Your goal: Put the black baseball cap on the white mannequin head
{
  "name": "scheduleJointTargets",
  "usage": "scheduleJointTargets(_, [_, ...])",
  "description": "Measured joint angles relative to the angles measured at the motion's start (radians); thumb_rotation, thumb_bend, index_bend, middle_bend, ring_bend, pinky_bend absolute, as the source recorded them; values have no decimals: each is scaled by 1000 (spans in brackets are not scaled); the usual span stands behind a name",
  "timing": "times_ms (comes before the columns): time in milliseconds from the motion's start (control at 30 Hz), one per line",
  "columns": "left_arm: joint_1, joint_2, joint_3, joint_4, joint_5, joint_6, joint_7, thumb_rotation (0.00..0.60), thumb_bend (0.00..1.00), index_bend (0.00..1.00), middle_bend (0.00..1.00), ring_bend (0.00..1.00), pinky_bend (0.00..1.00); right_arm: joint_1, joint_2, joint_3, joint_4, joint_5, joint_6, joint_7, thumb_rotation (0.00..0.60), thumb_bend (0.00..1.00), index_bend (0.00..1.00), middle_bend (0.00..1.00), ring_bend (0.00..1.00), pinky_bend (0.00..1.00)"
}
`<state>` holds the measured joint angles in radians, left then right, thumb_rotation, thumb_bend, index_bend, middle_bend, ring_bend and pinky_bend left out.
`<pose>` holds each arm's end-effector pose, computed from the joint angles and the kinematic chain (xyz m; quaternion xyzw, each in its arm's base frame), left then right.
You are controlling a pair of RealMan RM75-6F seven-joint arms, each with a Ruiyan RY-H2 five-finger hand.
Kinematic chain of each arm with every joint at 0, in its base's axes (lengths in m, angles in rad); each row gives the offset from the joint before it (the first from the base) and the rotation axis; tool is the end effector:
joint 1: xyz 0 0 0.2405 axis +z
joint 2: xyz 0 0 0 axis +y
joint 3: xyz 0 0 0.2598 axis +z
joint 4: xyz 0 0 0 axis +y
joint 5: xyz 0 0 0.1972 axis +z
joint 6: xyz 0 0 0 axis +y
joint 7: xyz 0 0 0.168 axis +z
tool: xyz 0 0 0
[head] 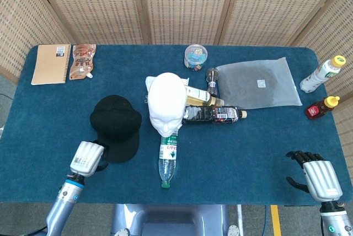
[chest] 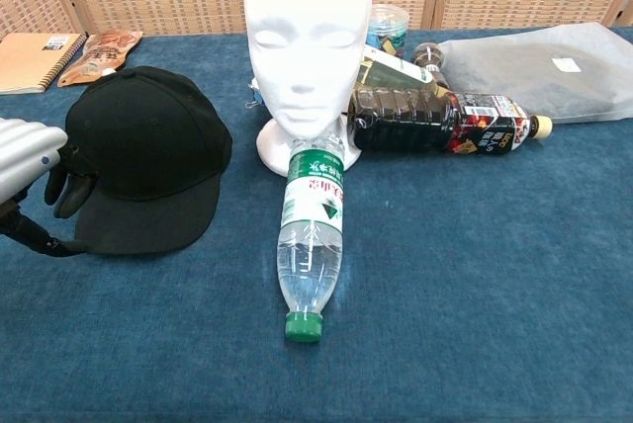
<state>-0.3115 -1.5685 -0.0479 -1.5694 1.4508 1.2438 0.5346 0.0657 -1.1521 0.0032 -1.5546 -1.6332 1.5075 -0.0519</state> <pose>-0.2143 0.2474 -0.0021 -0.7281 -0.3279 -0.3474 0.4915 -0.3035 -0.1883 0.1537 0.6475 -0.3480 0.3772 0.5633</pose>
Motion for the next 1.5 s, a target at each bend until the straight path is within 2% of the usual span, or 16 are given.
scheduleJointTargets(400, [-12,-123,5,98,-28,3,36,600,113,730,689,570,725,-17,2,-5,15,7,21,21,600,159,355,419,447,446])
scheduleJointTargets(1167, [-27,-207,-12,189,-72,12,33,600,139,730,689,569,739,-36,5,-3,36,20,44,52,600,158,355,419,448,447])
scheduleJointTargets(1367, [-38,-226,-33,211,-72,21,8,600,153,730,689,570,739,-39,4,1,42,25,48,58,600,159,355,419,450,447])
scheduleJointTargets(1500, [-55,-228,-64,207,-71,29,-7,600,161,730,689,570,739,-41,5,4,43,26,54,60,600,158,356,418,450,446])
